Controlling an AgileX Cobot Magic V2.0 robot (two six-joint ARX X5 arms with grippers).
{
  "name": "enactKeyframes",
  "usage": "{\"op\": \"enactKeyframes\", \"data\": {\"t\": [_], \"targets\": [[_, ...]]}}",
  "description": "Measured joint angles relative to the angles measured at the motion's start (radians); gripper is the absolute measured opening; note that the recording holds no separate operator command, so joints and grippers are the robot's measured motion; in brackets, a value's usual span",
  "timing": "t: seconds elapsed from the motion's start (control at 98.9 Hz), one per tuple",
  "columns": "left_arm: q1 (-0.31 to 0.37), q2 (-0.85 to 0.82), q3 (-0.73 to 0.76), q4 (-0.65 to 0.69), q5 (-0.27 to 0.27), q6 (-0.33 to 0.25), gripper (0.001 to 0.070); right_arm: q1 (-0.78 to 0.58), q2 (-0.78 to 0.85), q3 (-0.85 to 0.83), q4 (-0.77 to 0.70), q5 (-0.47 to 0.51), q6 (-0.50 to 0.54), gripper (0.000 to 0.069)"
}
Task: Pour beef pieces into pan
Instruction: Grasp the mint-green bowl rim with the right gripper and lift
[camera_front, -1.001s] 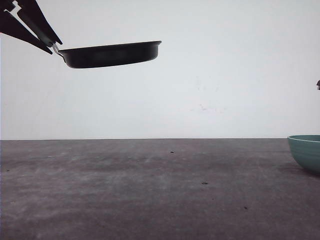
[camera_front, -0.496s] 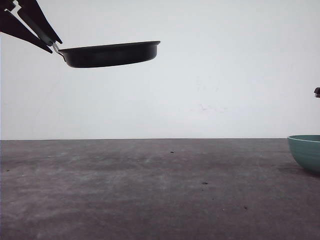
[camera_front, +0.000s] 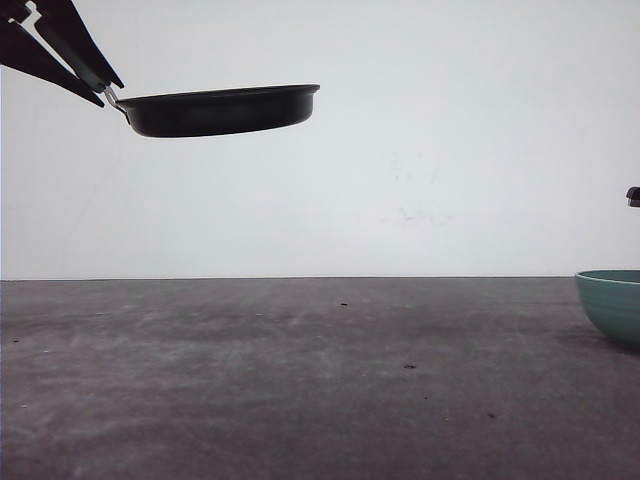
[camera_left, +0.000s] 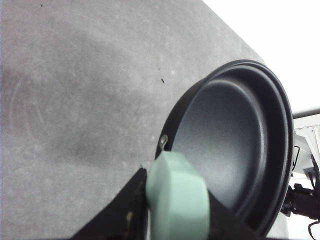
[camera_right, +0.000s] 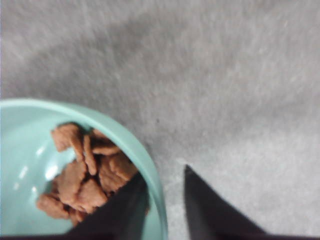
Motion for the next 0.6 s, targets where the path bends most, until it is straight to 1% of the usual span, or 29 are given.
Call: {"op": "enactKeyframes", "data": {"t": [0.051, 0.222, 0.334, 0.485, 0.597], "targets": [[0.000, 0.000, 0.000, 0.000, -0.001, 0.000, 0.0057, 0.000, 0.007, 0.000, -0.003, -0.001, 0.000, 0.0079], [0.000, 0.000, 0.000, 0.000, -0.005, 0.000, 0.0057, 0.000, 0.015, 0.000, -0.006, -0.008, 0.000, 0.0031], [0.000, 0.000, 0.000, 0.000, -0.011, 0.001, 0.0057, 0.000, 0.015, 0.001, 0.009, -0.019, -0.001, 0.0022], [0.000, 0.000, 0.000, 0.000, -0.011, 0.001, 0.0057, -0.003, 0.016, 0.011, 0.020, -0.108, 0.000, 0.0016], [0.000, 0.000, 0.000, 0.000, -0.012, 0.001, 0.0057, 0.007, 0.021, 0.069, 0.003, -0.171, 0.002, 0.0014]]}}
